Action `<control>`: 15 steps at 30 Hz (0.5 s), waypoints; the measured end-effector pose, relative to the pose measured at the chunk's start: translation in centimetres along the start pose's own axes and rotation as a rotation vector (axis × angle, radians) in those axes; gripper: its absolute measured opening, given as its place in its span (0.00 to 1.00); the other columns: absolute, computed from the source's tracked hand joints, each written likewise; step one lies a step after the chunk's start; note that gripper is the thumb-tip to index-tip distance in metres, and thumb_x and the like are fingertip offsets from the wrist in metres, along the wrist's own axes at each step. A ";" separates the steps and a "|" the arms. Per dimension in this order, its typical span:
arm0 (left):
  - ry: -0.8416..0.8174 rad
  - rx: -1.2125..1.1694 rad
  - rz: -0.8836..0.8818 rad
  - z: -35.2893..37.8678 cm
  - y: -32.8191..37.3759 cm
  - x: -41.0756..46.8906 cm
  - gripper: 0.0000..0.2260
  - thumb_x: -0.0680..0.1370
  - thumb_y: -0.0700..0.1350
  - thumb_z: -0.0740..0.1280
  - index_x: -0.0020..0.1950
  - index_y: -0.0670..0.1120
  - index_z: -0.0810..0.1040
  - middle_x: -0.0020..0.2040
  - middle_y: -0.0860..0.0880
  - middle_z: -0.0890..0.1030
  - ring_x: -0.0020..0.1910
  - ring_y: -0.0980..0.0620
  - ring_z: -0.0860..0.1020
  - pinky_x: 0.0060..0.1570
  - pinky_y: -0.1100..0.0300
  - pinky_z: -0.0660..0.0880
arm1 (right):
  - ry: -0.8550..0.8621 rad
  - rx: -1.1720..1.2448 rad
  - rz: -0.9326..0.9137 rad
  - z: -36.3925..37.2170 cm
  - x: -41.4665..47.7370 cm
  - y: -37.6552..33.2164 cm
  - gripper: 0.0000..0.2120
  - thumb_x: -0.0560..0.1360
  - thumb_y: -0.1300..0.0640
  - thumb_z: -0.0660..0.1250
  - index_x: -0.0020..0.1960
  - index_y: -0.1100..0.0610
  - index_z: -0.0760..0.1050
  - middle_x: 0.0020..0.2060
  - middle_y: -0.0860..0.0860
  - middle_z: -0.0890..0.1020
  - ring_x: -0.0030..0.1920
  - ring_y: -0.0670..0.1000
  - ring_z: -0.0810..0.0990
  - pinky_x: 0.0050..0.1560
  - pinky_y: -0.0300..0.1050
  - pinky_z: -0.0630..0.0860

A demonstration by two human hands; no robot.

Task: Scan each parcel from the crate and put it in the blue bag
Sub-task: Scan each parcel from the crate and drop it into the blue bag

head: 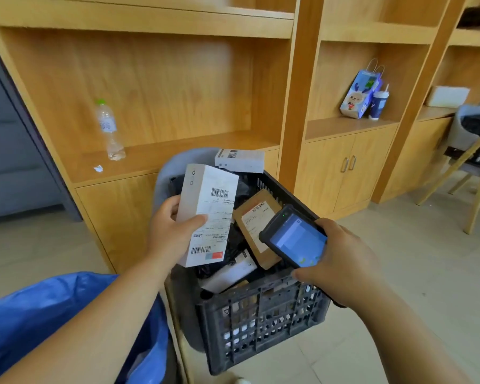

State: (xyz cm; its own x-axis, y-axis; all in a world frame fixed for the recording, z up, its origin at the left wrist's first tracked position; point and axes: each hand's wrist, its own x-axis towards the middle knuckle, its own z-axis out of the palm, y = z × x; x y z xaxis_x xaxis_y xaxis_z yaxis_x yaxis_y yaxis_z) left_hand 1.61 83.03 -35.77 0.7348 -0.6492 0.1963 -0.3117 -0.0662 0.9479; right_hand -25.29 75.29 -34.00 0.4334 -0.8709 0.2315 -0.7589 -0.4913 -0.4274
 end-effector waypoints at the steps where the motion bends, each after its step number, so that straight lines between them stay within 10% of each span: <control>1: 0.010 -0.005 0.012 -0.9 0.2 -0.4 0.19 0.70 0.43 0.75 0.56 0.56 0.74 0.47 0.63 0.78 0.44 0.63 0.77 0.36 0.64 0.71 | -0.004 0.001 -0.015 -0.2 -0.3 -0.7 0.34 0.53 0.39 0.75 0.54 0.45 0.65 0.38 0.39 0.70 0.39 0.46 0.73 0.35 0.44 0.73; 15: 0.069 -0.051 0.065 -7.5 1.1 -3.7 0.21 0.70 0.43 0.75 0.62 0.52 0.75 0.54 0.57 0.80 0.49 0.59 0.78 0.37 0.65 0.71 | 0.000 -0.030 -0.147 -1.7 -3.6 -6.7 0.42 0.56 0.40 0.77 0.65 0.47 0.64 0.45 0.44 0.72 0.44 0.49 0.74 0.40 0.46 0.75</control>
State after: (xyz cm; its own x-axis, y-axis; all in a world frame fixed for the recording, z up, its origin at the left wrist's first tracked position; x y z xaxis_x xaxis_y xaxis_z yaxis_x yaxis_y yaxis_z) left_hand 3.08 91.04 -33.54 0.7542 -0.5971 0.2733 -0.3305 0.0145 0.9437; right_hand -22.61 81.67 -30.50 0.5409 -0.7896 0.2896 -0.7014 -0.6135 -0.3628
